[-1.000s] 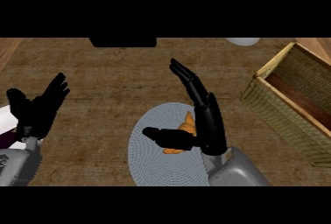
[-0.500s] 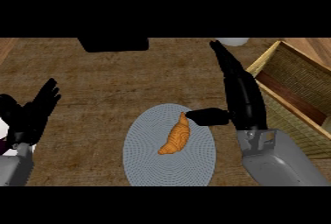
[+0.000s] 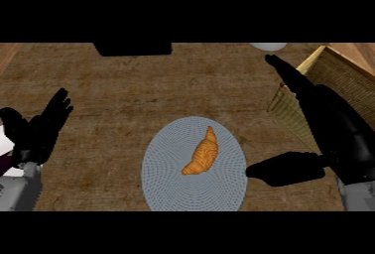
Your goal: Pick the croissant from the placemat and place it in the basket
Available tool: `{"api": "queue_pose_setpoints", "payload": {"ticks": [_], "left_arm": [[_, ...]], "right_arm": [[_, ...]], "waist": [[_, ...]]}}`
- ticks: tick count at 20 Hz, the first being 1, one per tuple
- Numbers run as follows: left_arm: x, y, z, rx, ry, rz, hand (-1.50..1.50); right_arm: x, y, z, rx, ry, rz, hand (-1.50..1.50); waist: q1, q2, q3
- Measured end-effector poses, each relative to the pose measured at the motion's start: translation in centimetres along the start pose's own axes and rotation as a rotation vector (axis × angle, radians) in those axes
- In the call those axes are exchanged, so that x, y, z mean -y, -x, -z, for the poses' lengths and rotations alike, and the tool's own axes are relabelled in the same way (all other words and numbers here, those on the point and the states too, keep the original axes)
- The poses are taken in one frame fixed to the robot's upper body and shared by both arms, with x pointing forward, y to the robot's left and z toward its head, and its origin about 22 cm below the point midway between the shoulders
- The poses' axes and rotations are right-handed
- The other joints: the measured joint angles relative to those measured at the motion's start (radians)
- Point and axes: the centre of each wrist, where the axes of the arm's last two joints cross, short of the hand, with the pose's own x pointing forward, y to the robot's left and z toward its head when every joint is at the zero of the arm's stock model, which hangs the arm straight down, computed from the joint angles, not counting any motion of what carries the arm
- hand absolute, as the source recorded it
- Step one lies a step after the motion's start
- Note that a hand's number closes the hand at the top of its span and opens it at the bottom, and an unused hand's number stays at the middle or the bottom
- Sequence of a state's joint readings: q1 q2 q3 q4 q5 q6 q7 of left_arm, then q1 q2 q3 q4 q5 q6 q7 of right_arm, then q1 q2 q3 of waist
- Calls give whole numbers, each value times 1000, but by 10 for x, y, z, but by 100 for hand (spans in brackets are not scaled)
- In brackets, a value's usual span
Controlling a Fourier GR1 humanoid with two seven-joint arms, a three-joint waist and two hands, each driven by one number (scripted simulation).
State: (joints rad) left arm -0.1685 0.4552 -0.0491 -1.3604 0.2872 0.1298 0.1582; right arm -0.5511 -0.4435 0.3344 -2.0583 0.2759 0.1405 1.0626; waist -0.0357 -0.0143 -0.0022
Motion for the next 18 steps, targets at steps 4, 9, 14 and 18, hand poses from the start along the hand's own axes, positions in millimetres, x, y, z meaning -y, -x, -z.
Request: {"api": "queue_pose_setpoints", "payload": {"ticks": [4, 9, 14, 18], "left_arm": [[5, -3, 1, 5, 7, 4, 0], [5, -7, 0, 12, 23, -2, 0], [6, -5, 4, 19, 21, 2, 0], [10, -6, 4, 20, 24, 5, 0]], "right_arm": [[19, 9, -36, 37, -46, 66, -150], [26, 29, -74, 45, -13, 127, -150], [9, 52, -81, 27, -22, 201, -150], [-18, 70, -75, 29, 10, 211, -150]], "waist": [[7, 5, 1], [19, 9, 2], [25, 12, 3], [29, 13, 3]]}}
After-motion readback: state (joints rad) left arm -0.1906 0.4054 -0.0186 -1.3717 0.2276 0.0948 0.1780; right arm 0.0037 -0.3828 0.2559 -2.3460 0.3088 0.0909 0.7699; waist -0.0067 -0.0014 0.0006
